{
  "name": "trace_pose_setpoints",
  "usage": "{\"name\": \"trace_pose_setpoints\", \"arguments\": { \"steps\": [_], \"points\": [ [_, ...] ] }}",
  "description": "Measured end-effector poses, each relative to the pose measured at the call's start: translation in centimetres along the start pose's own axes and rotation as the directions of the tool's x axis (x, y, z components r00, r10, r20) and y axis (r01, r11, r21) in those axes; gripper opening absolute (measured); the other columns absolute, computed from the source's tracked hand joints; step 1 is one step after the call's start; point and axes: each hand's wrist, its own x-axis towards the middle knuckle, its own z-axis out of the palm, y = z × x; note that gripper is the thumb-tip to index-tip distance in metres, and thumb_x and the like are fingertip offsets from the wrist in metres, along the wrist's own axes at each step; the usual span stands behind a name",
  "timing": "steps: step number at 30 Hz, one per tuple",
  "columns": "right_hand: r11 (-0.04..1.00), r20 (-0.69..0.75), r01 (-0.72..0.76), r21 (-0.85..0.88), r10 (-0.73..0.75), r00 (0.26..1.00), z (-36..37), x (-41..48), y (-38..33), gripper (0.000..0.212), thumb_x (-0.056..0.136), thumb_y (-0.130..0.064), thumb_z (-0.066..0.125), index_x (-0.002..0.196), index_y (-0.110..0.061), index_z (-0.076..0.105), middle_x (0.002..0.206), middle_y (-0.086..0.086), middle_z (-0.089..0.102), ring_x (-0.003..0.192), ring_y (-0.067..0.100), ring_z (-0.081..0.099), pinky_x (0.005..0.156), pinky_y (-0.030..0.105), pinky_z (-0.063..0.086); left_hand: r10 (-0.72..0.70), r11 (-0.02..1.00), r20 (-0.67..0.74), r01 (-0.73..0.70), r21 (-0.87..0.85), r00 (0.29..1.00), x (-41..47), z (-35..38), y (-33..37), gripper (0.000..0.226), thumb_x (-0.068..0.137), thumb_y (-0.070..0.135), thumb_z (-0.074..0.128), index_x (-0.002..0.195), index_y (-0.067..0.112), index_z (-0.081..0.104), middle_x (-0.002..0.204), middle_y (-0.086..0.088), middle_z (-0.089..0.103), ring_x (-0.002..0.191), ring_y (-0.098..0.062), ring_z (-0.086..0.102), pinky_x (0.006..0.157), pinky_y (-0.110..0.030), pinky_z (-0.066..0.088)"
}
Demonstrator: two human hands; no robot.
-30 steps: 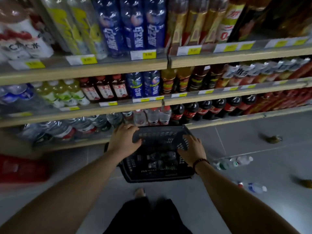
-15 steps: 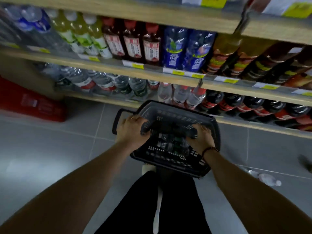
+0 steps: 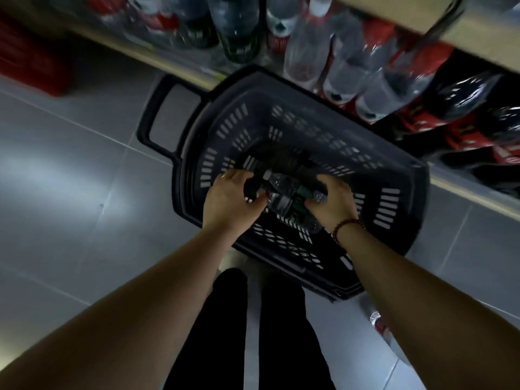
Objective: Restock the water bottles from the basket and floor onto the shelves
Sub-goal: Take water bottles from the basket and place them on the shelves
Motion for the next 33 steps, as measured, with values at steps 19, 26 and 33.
{"name": "trace_pose_setpoints", "arguments": {
  "steps": [19, 26, 33],
  "points": [
    [0.999, 0.101, -0.007, 0.038, 0.003, 0.995, 12.9, 14.9, 10.4, 0.056, 0.074, -0.036, 0.077, 0.12, -0.012, 0.056, 0.124, 0.012, 0.06, 0.116, 0.03, 0.055, 0.099, 0.04, 0.045, -0.339, 0.865, 0.116, 0.357, -0.352, 0.934, 13.1, 16.9, -7.1, 0.047, 0.073, 0.034, 0.08, 0.116, 0.021, 0.065, 0.123, 0.001, 0.062, 0.109, -0.013, 0.058, 0.088, -0.029, 0.051],
    [0.999, 0.199, -0.008, -0.038, 0.015, 0.98, 14.1, 17.2, 11.1, 0.068, 0.064, -0.044, 0.083, 0.119, -0.011, 0.059, 0.126, 0.01, 0.06, 0.118, 0.029, 0.054, 0.101, 0.041, 0.043, -0.386, 0.819, 0.157, 0.416, -0.394, 0.909, 15.0, 17.4, -8.4, 0.055, 0.079, 0.03, 0.077, 0.129, 0.016, 0.058, 0.129, 0.0, 0.06, 0.119, -0.015, 0.056, 0.096, -0.028, 0.048],
    [0.984, 0.202, -0.056, 0.168, 0.021, 0.979, 12.2, 16.7, 11.1, 0.049, 0.058, -0.046, 0.084, 0.09, -0.011, 0.072, 0.091, 0.005, 0.072, 0.09, 0.024, 0.066, 0.087, 0.041, 0.053, -0.383, 0.759, 0.207, 0.434, -0.485, 0.9, 14.3, 16.4, -7.5, 0.057, 0.078, 0.037, 0.076, 0.129, 0.019, 0.057, 0.127, 0.001, 0.06, 0.116, -0.014, 0.056, 0.085, -0.021, 0.046]
  ]
}}
